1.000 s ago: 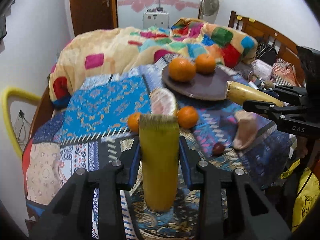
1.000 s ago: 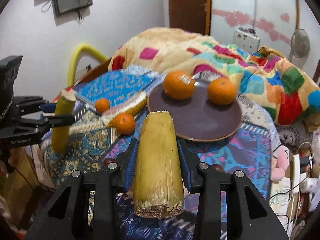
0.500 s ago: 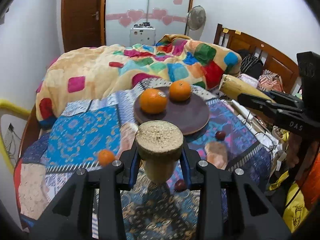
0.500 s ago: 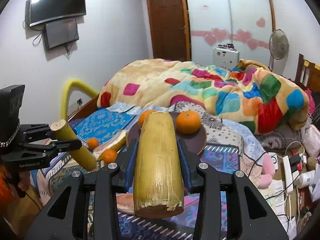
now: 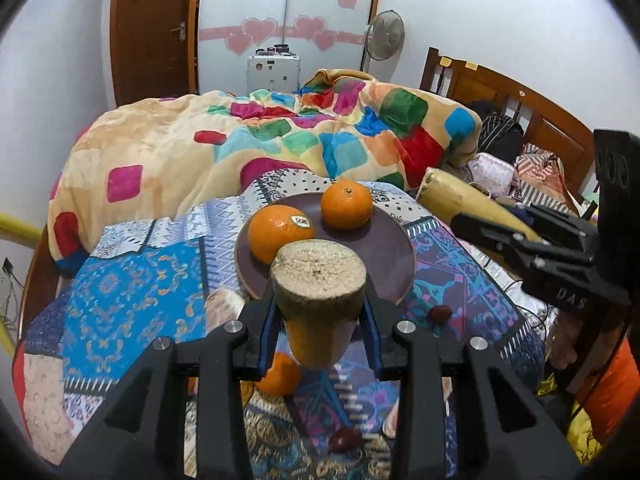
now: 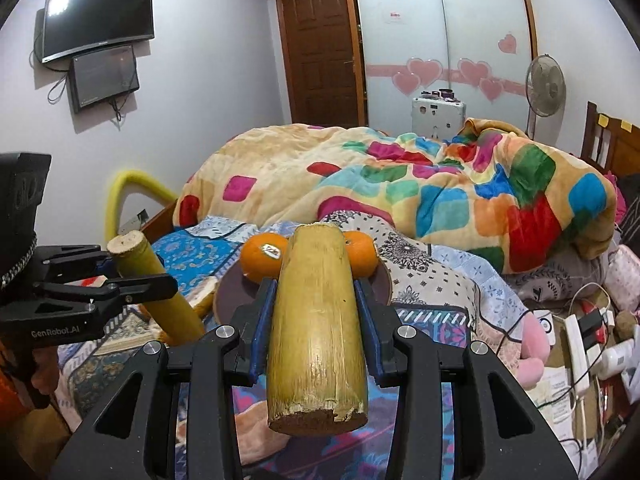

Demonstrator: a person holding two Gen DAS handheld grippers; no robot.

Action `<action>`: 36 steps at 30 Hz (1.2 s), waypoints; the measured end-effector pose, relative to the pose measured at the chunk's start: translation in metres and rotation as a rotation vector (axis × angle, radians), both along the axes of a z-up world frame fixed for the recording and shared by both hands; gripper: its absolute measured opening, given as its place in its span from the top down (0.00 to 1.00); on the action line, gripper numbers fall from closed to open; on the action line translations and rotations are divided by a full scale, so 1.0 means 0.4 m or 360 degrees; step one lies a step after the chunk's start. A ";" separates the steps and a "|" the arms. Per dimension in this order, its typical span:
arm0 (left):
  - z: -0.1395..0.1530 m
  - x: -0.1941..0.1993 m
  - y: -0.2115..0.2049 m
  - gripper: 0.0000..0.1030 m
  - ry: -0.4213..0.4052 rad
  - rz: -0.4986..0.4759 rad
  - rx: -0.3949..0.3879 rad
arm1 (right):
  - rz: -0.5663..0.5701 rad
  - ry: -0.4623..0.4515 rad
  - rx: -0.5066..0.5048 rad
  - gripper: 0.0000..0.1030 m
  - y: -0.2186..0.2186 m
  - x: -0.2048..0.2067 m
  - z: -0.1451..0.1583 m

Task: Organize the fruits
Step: 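Carry both yellow cylinders onto the plate between the oranges and release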

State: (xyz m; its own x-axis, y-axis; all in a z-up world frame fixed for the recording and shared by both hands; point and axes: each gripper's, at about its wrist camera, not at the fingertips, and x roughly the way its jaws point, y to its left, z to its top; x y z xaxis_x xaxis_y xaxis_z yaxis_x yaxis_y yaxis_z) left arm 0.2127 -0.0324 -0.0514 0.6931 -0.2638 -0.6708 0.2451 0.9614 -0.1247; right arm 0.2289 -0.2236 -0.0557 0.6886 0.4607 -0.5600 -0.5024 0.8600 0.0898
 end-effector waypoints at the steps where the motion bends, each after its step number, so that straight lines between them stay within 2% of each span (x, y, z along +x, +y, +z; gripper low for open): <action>1: -0.002 0.007 -0.003 0.65 0.0004 -0.0003 -0.0003 | -0.0005 0.0004 0.0005 0.65 -0.001 0.009 -0.006; 14: -0.027 0.116 -0.073 0.65 0.0062 -0.0095 0.0003 | -0.0029 0.0019 0.0023 0.65 -0.001 0.067 -0.042; 18: -0.046 0.159 -0.081 0.65 0.0100 -0.0078 0.0011 | -0.0027 0.0025 0.0013 0.65 -0.001 0.075 -0.052; 25: -0.067 0.232 -0.073 0.65 0.0159 -0.0036 -0.0053 | -0.0023 0.0036 -0.0002 0.65 -0.004 0.092 -0.063; 27: -0.068 0.244 -0.076 0.65 0.0150 -0.0003 -0.0025 | -0.0024 0.0038 -0.0015 0.65 -0.003 0.096 -0.066; 29: -0.068 0.249 -0.079 0.62 0.0146 0.0026 0.0013 | -0.0027 0.0043 -0.0037 0.65 0.000 0.101 -0.066; 31: -0.062 0.244 -0.072 0.55 0.0128 0.0025 0.0022 | -0.0022 0.0032 -0.0055 0.65 0.006 0.101 -0.061; 33: -0.055 0.233 -0.062 0.42 0.0086 0.0052 0.0026 | -0.0014 0.0026 -0.0053 0.65 0.009 0.100 -0.058; 36: -0.039 0.213 -0.053 0.42 0.0026 0.0043 0.0062 | -0.0007 0.0038 -0.0046 0.65 0.016 0.106 -0.061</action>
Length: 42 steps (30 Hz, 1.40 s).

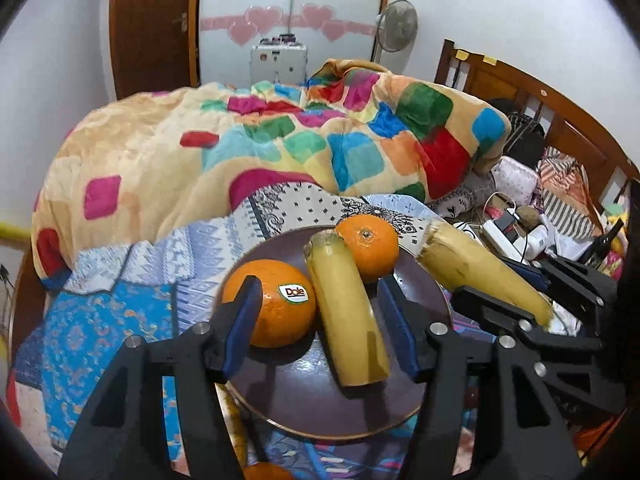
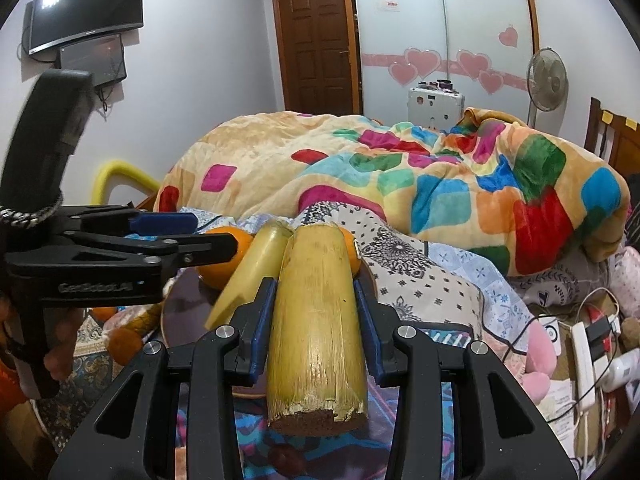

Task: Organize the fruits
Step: 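Carry both yellow cylinders onto the plate between the oranges and release, then move the right tool over the pomelo segment on the cloth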

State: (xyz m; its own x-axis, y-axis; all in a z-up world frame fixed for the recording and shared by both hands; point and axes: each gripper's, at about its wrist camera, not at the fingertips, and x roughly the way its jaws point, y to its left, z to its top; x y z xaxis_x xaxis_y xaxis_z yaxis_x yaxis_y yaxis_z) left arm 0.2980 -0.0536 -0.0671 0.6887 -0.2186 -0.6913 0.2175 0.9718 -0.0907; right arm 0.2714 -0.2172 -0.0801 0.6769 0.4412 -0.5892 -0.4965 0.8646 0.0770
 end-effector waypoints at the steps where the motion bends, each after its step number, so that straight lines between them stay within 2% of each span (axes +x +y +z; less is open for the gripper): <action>1: 0.005 -0.008 0.002 0.42 -0.0022 0.0006 0.0029 | 0.0001 0.0005 -0.0005 0.65 0.005 0.003 -0.002; 13: 0.000 -0.063 0.110 0.37 -0.0053 0.0109 0.0105 | 0.0042 0.0081 -0.0061 0.65 0.073 0.059 -0.026; 18: -0.026 -0.073 0.151 0.37 -0.0015 0.0142 0.0112 | 0.0019 0.0104 -0.0114 0.65 0.086 0.073 -0.043; 22: -0.046 -0.081 0.169 0.37 0.0004 0.0149 0.0107 | 0.0025 0.0193 -0.0118 0.65 0.084 0.086 -0.065; 26: -0.059 -0.093 0.181 0.37 0.0025 0.0151 0.0109 | 0.0020 0.0186 -0.0107 0.65 0.083 0.082 -0.053; 29: -0.063 -0.108 0.189 0.37 0.0039 0.0154 0.0131 | 0.0013 0.0137 -0.0122 0.65 0.085 0.067 -0.031; 31: -0.061 -0.122 0.195 0.37 0.0043 0.0159 0.0135 | 0.0011 0.0120 -0.0115 0.59 0.083 0.049 -0.014; 35: -0.052 -0.161 0.208 0.37 0.0040 0.0168 0.0142 | 0.0011 0.0091 -0.0103 0.56 0.076 0.008 0.014; 38: -0.045 -0.199 0.214 0.37 0.0040 0.0174 0.0145 | 0.0007 0.0091 -0.0077 0.54 0.063 -0.034 0.028; 42: -0.039 -0.266 0.222 0.37 0.0039 0.0168 0.0132 | -0.0013 0.0108 -0.0041 0.45 0.040 -0.105 0.023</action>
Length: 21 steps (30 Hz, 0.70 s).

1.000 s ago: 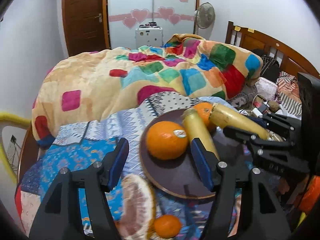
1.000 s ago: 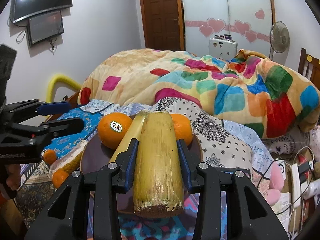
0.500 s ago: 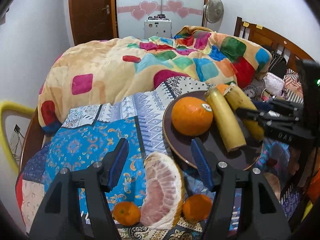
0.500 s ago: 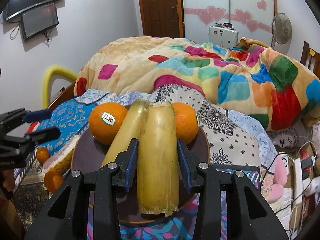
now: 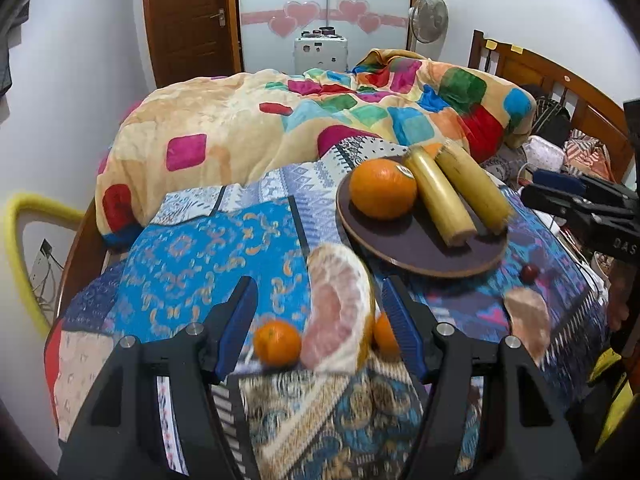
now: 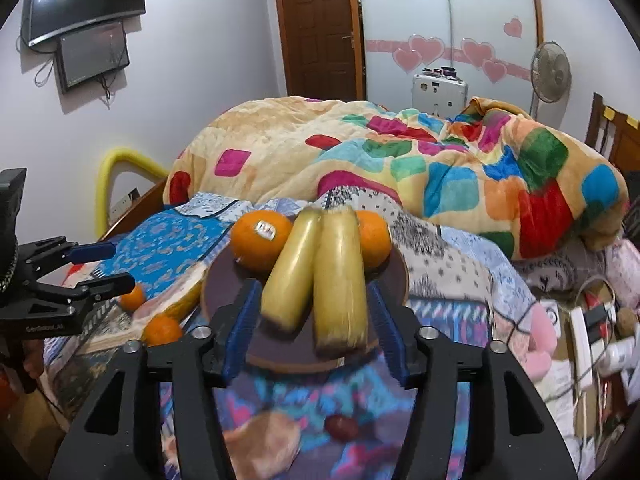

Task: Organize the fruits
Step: 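Move the right tool over the pomelo segment on the cloth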

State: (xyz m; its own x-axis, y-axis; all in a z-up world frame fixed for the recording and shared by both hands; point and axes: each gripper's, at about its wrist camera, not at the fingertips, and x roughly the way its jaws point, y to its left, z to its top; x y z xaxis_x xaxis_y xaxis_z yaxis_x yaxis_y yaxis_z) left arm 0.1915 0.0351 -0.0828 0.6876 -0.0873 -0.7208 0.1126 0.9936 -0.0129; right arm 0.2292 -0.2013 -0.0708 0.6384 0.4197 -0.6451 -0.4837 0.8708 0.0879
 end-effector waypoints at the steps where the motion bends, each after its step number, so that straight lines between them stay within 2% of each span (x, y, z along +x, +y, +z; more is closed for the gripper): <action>1: 0.000 -0.013 0.001 0.37 -0.0001 0.0000 -0.0005 | -0.0002 0.0009 0.0001 0.45 -0.003 -0.015 -0.005; 9: -0.025 -0.137 -0.002 0.37 -0.0017 0.0007 0.0022 | -0.0025 0.0083 -0.0022 0.45 -0.003 -0.127 -0.054; 11: -0.033 -0.165 -0.002 0.34 -0.0008 0.0005 0.0008 | -0.0034 0.0086 -0.0048 0.41 0.007 -0.144 -0.068; 13: -0.039 -0.186 -0.002 0.32 0.0001 0.0000 -0.0013 | -0.0040 0.0094 -0.0063 0.31 0.023 -0.157 -0.085; 17: -0.046 -0.219 0.001 0.32 0.0010 -0.0010 -0.0026 | -0.0055 0.0138 -0.0080 0.28 0.050 -0.171 -0.120; 19: -0.047 -0.233 0.005 0.31 0.0010 -0.0010 -0.0035 | -0.0073 0.0146 -0.0106 0.19 0.066 -0.173 -0.138; 21: -0.048 -0.246 0.012 0.29 0.0010 -0.0004 -0.0043 | -0.0094 0.0138 -0.0133 0.15 0.076 -0.172 -0.150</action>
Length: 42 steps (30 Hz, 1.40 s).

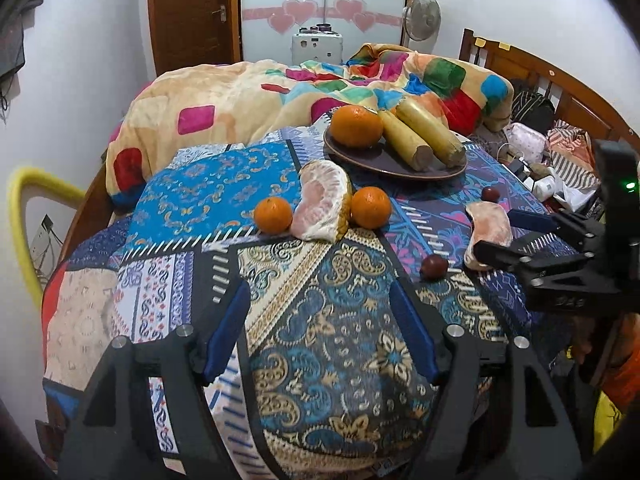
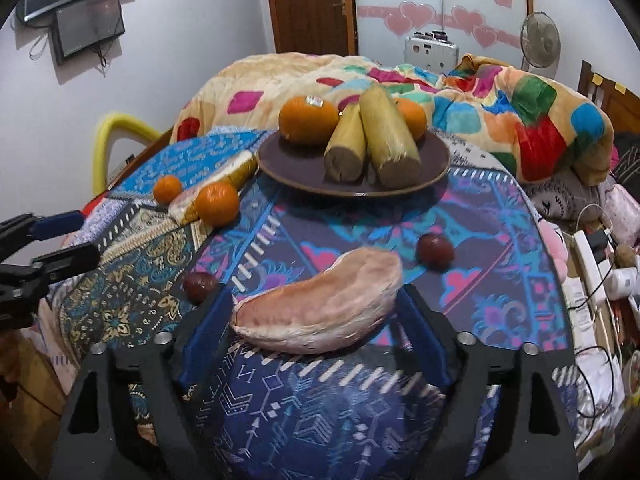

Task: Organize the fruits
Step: 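Move the right tool over the pomelo segment on the cloth, then grasp the pomelo segment with the right tool while the left tool approaches a mandarin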

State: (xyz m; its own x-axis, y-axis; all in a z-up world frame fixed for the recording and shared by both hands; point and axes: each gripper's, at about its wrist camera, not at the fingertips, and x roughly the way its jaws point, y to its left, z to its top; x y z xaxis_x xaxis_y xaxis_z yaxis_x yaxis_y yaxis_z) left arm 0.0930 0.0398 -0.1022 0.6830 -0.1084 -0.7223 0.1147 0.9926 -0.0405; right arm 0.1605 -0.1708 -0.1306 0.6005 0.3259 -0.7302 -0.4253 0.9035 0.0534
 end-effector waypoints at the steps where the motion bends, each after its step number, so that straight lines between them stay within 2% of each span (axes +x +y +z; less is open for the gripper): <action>1: 0.000 -0.003 0.002 0.29 -0.0002 0.0003 0.0004 | -0.0013 -0.0011 -0.0020 0.14 0.004 0.001 -0.005; 3: -0.003 -0.010 0.006 0.28 -0.0004 0.0010 0.0011 | -0.0018 -0.0013 -0.0035 0.11 0.005 0.005 -0.011; 8: -0.014 -0.008 0.012 0.28 0.0014 0.0020 -0.0008 | 0.0014 0.0023 -0.0027 0.12 -0.015 0.000 -0.014; 15: -0.016 0.004 -0.006 0.28 0.0000 -0.0007 -0.0037 | -0.0007 0.0006 -0.0112 0.14 -0.104 -0.031 0.005; 17: -0.018 0.010 -0.023 0.28 -0.0008 -0.0030 -0.0041 | -0.0016 0.0033 -0.0102 0.17 -0.130 -0.030 0.008; 19: -0.019 0.016 -0.038 0.28 -0.0016 -0.0047 -0.0029 | -0.0008 0.0063 -0.0063 0.26 -0.138 -0.026 0.013; 24: -0.023 0.044 -0.079 0.28 -0.0024 -0.0097 -0.0007 | 0.0011 0.0045 -0.0034 0.29 -0.110 -0.004 0.013; 27: -0.028 0.067 -0.093 0.28 -0.0001 -0.0132 -0.0028 | 0.0021 0.0079 -0.0029 0.38 -0.086 0.031 -0.010; 29: -0.034 0.087 -0.101 0.28 0.0009 -0.0129 -0.0016 | 0.0019 0.0047 -0.0038 0.38 -0.079 0.040 -0.012; 32: -0.041 0.121 -0.103 0.29 0.0029 -0.0130 -0.0036 | 0.0035 0.0027 -0.0030 0.47 -0.070 0.051 -0.014; 33: -0.043 0.128 -0.103 0.31 0.0034 -0.0128 -0.0041 | 0.0039 0.0022 -0.0031 0.51 -0.070 0.052 -0.014; 38: -0.057 0.179 -0.110 0.38 0.0056 -0.0126 -0.0041 | 0.0080 0.0012 -0.0031 0.55 -0.079 0.055 -0.012; 42: -0.069 0.207 -0.120 0.50 0.0073 -0.0118 -0.0046 | 0.0091 0.0006 -0.0020 0.60 -0.088 0.058 -0.010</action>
State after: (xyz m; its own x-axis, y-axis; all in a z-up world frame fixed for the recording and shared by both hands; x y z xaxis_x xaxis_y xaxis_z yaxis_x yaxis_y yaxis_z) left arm 0.1758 -0.0080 -0.1297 0.6386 -0.1789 -0.7485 0.1851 0.9798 -0.0762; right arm 0.1836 -0.2061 -0.1345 0.5781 0.3506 -0.7368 -0.4763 0.8782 0.0441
